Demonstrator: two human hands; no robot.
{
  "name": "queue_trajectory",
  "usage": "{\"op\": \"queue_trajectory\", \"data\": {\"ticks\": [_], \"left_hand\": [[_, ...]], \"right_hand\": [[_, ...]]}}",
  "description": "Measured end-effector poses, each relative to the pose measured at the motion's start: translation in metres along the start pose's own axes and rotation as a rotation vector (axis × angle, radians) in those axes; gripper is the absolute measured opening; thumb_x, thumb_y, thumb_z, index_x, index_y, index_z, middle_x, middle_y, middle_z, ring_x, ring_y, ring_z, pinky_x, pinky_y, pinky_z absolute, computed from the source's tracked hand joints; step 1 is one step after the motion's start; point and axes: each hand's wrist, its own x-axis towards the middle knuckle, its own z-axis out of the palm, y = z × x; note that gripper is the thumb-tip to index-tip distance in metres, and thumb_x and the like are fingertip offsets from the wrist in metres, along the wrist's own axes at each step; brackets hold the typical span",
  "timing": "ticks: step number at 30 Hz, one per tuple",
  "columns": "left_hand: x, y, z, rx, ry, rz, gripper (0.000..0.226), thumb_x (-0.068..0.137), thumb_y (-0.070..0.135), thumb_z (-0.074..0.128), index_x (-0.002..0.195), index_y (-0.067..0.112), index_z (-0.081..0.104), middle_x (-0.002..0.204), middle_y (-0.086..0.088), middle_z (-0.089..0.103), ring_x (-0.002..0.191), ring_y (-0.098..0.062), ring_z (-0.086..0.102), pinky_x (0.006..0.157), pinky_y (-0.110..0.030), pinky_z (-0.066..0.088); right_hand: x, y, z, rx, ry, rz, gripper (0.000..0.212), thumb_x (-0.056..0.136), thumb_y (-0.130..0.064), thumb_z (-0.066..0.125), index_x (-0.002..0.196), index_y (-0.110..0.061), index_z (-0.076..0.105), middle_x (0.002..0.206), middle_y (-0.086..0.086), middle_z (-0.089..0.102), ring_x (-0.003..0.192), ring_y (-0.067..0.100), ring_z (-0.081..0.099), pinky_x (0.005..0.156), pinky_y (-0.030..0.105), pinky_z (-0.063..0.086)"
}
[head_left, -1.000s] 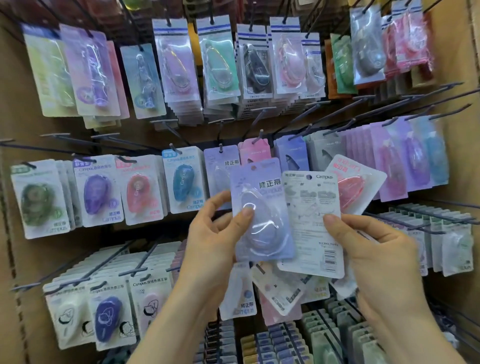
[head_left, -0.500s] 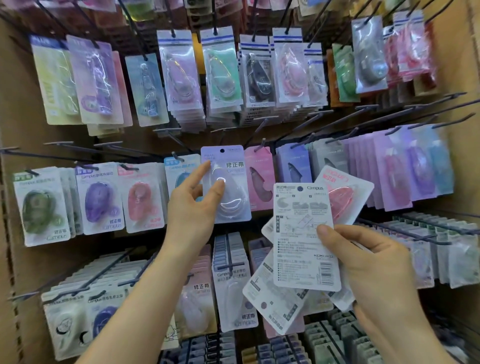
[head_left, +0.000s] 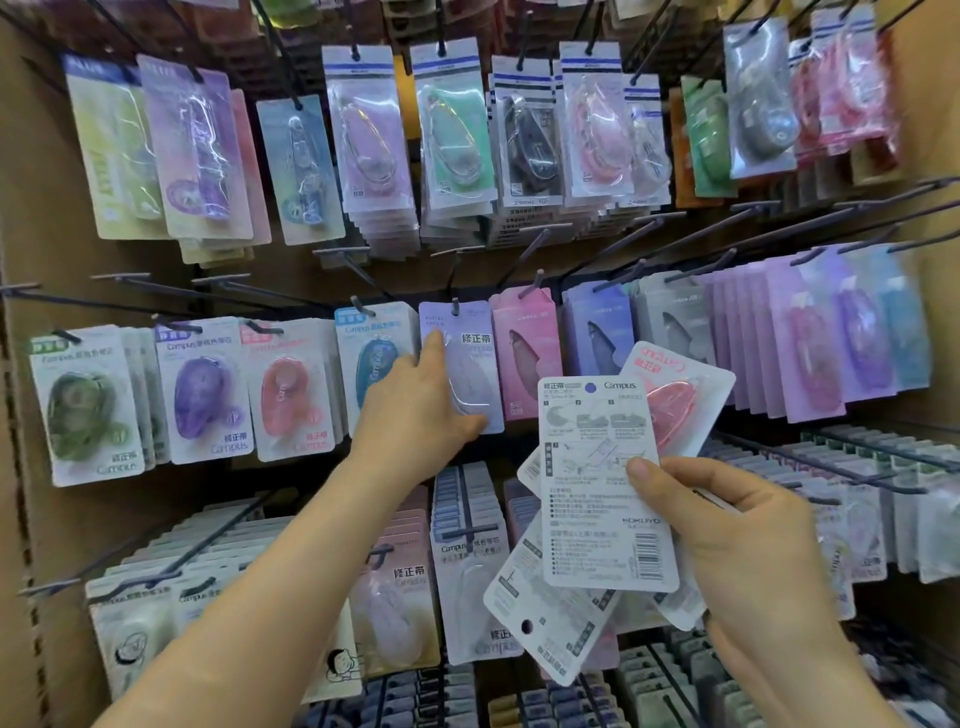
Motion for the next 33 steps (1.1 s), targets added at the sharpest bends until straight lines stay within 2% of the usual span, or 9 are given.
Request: {"op": "queue_trajectory", "data": {"ticks": [5,11,14,16,18,21,23,29,33], "left_hand": [[0.01,-0.001,0.011,0.305,0.086,0.022,0.091,0.086,0.057,0.058,0.153,0.031,0.0,0.122,-0.007,0.055,0.099,-0.033,0.063,0.062,-0.036,0.04],[0.015,-0.004,0.014,0.359,0.05,0.05,0.087,0.086,0.063,0.056,0.151,0.036,0.007,0.1,-0.004,0.068,0.091,-0.028,0.065,0.061,-0.033,0.038],[-0.007,0.006,0.005,0.019,0.104,0.044,0.071,0.09,0.049,0.058,0.149,0.036,0.021,0.086,0.003,0.062,0.085,-0.025,0.064,0.063,-0.034,0.044],[-0.039,0.011,0.004,-0.406,0.138,0.087,0.038,0.091,0.036,0.06,0.128,0.034,0.053,0.071,0.007,0.061,0.07,-0.014,0.059,0.065,-0.035,0.047],[-0.078,0.016,0.006,-0.673,0.085,0.085,0.021,0.087,0.04,0.063,0.108,0.036,0.063,0.074,0.009,0.063,0.064,-0.008,0.057,0.064,-0.031,0.048],[-0.118,0.023,0.008,-0.862,-0.21,0.0,0.044,0.077,0.058,0.069,0.115,0.042,0.057,0.092,0.017,0.069,0.081,-0.001,0.066,0.071,-0.022,0.052],[-0.128,0.026,0.011,-1.04,-0.367,-0.11,0.043,0.076,0.035,0.077,0.116,0.034,0.06,0.096,0.017,0.074,0.086,-0.003,0.07,0.073,-0.02,0.056],[-0.139,0.027,0.006,-1.172,-0.327,-0.217,0.032,0.077,0.007,0.079,0.101,0.025,0.069,0.09,0.005,0.077,0.081,-0.017,0.074,0.075,-0.035,0.06],[-0.151,0.016,0.005,-1.121,-0.096,-0.218,0.038,0.076,0.003,0.079,0.096,0.034,0.068,0.085,0.011,0.075,0.074,-0.011,0.073,0.063,-0.026,0.059]], "right_hand": [[0.002,0.003,-0.003,-0.01,-0.001,0.016,0.012,0.069,-0.01,0.075,0.076,0.0,0.072,0.074,0.014,0.075,0.062,0.025,0.073,0.048,0.026,0.056],[0.003,0.004,-0.005,-0.015,0.016,0.003,0.019,0.064,-0.014,0.076,0.077,0.0,0.072,0.073,0.013,0.075,0.06,0.024,0.073,0.047,0.026,0.055],[0.003,0.005,-0.008,0.019,0.017,0.004,0.018,0.065,-0.013,0.075,0.077,0.0,0.071,0.075,0.013,0.076,0.062,0.023,0.073,0.049,0.027,0.056],[0.004,0.006,-0.01,0.063,0.02,0.027,0.022,0.064,-0.015,0.076,0.08,0.0,0.071,0.081,0.016,0.076,0.068,0.026,0.074,0.053,0.033,0.059],[0.004,0.005,-0.014,0.112,0.033,0.06,0.027,0.063,-0.017,0.076,0.083,0.0,0.071,0.085,0.018,0.076,0.073,0.029,0.074,0.059,0.04,0.061],[0.003,0.004,-0.016,0.2,0.026,0.095,0.018,0.064,-0.017,0.073,0.077,-0.006,0.071,0.083,0.015,0.076,0.069,0.025,0.073,0.054,0.035,0.059],[0.0,0.003,-0.014,0.247,-0.008,0.116,0.013,0.066,-0.015,0.071,0.076,-0.006,0.07,0.08,0.013,0.076,0.067,0.022,0.073,0.051,0.033,0.059],[-0.007,0.01,-0.012,0.301,-0.005,0.151,0.014,0.071,-0.015,0.069,0.082,-0.007,0.069,0.086,0.013,0.076,0.075,0.022,0.074,0.054,0.034,0.059],[-0.005,0.008,-0.021,0.306,0.115,0.124,0.013,0.076,-0.018,0.07,0.086,-0.01,0.067,0.092,0.012,0.075,0.075,0.024,0.072,0.05,0.034,0.056]]}}
